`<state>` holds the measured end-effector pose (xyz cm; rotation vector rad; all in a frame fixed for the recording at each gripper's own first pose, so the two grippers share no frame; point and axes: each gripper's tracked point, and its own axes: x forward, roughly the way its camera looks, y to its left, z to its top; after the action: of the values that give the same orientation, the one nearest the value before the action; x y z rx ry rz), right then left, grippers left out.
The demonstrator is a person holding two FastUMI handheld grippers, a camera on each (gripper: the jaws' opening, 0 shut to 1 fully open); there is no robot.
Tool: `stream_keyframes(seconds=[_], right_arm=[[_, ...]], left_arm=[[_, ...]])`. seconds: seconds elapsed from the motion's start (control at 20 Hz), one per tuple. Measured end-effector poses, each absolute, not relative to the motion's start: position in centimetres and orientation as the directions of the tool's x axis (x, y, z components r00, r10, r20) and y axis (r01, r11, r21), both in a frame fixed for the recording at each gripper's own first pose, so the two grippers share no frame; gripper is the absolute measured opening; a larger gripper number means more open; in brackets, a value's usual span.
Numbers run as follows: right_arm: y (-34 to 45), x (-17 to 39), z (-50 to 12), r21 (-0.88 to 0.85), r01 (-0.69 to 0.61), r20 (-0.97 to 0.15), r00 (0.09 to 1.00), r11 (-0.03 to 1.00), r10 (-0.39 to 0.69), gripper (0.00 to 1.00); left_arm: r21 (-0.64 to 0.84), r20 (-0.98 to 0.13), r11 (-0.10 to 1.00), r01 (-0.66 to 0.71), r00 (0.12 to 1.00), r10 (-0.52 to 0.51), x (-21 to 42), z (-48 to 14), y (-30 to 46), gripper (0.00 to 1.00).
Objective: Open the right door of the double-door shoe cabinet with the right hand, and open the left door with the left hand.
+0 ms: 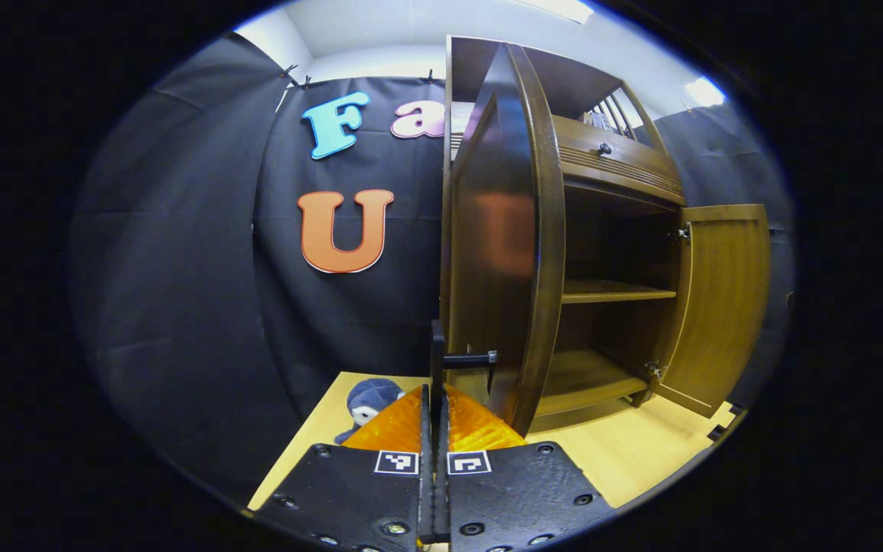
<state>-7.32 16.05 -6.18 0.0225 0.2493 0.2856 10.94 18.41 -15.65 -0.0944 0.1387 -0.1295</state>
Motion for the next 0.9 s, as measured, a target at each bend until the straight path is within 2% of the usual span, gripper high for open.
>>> stream_keyframes(seconds=[0.2, 0.25, 0.3, 0.7, 0.9], right_arm=[[16.1, -7.7, -6.3, 0.055, -0.279, -0.242, 0.928, 0.959, 0.284, 0.98], [16.1, -7.7, -6.3, 0.057, -0.277, -0.242, 0.928, 0.959, 0.283, 0.98], [16.0, -7.7, -6.4, 0.058, -0.274, -0.244, 0.929, 0.96, 0.28, 1.0], [15.5, -7.9, -6.0, 0.043, -0.256, -0.249, 0.933, 0.966, 0.259, 1.0], [16.1, -7.9, -5.8, 0.017, -0.269, -0.248, 0.932, 0.963, 0.265, 1.0]], left_arm=[[-0.104, -0.124, 0.979, 0.174, 0.975, -0.186, 11.3, -15.9, 19.7, 0.0], [-0.111, -0.122, 0.975, 0.193, 0.971, -0.206, 11.4, -15.9, 20.2, 0.08], [-0.114, -0.121, 0.971, 0.208, 0.968, -0.221, 11.5, -16.0, 20.8, 0.0], [-0.122, -0.125, 0.93, 0.346, 0.925, -0.36, 12.1, -16.3, 22.6, 0.0], [-0.102, -0.163, 0.927, 0.361, 0.913, -0.373, 10.6, -17.0, 22.7, 0.06]])
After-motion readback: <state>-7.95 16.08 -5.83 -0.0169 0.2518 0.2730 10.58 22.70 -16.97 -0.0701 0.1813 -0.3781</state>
